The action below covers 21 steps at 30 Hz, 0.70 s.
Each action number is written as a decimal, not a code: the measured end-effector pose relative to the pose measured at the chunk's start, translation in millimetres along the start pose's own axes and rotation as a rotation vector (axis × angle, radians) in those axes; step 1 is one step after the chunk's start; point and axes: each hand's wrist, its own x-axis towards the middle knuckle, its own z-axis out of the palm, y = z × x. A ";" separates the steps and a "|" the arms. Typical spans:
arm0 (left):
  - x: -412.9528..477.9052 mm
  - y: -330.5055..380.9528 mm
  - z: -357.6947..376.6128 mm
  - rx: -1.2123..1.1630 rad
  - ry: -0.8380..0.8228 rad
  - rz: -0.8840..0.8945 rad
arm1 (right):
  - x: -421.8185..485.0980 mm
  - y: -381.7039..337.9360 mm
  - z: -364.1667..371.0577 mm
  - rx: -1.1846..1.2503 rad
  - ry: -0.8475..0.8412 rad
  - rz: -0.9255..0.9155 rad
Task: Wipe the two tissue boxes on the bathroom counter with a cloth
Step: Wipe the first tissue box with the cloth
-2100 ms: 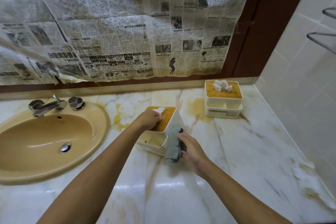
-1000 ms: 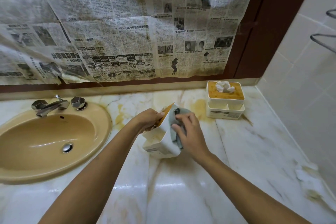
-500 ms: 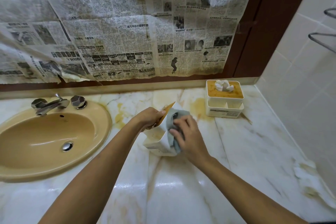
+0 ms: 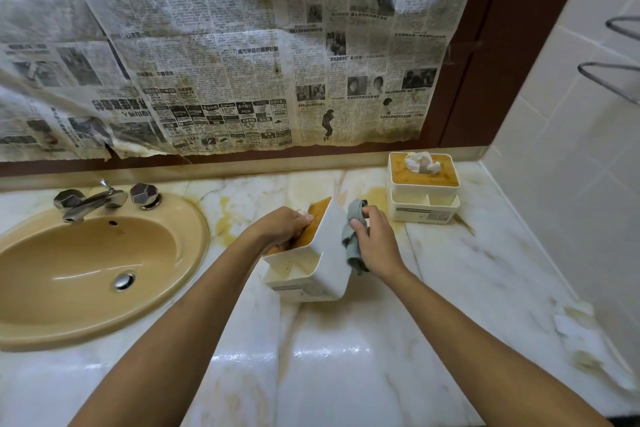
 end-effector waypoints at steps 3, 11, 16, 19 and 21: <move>2.8 -2.9 0.1 -0.016 0.002 -0.010 | -0.7 -10.1 -2.4 0.015 0.031 -0.004; 11.0 -6.1 1.1 -0.085 -0.039 0.050 | -62.3 -23.8 13.7 -0.090 -0.098 -0.594; 9.2 -1.5 0.8 -0.097 -0.042 0.071 | -25.4 -21.4 7.7 0.002 0.052 -0.284; 9.8 -0.4 -0.4 -0.117 -0.021 0.076 | -18.4 -26.9 2.5 -0.038 0.055 -0.264; 12.3 -1.7 -1.8 -0.114 -0.008 0.099 | -33.1 -27.3 1.9 -0.093 -0.057 -0.434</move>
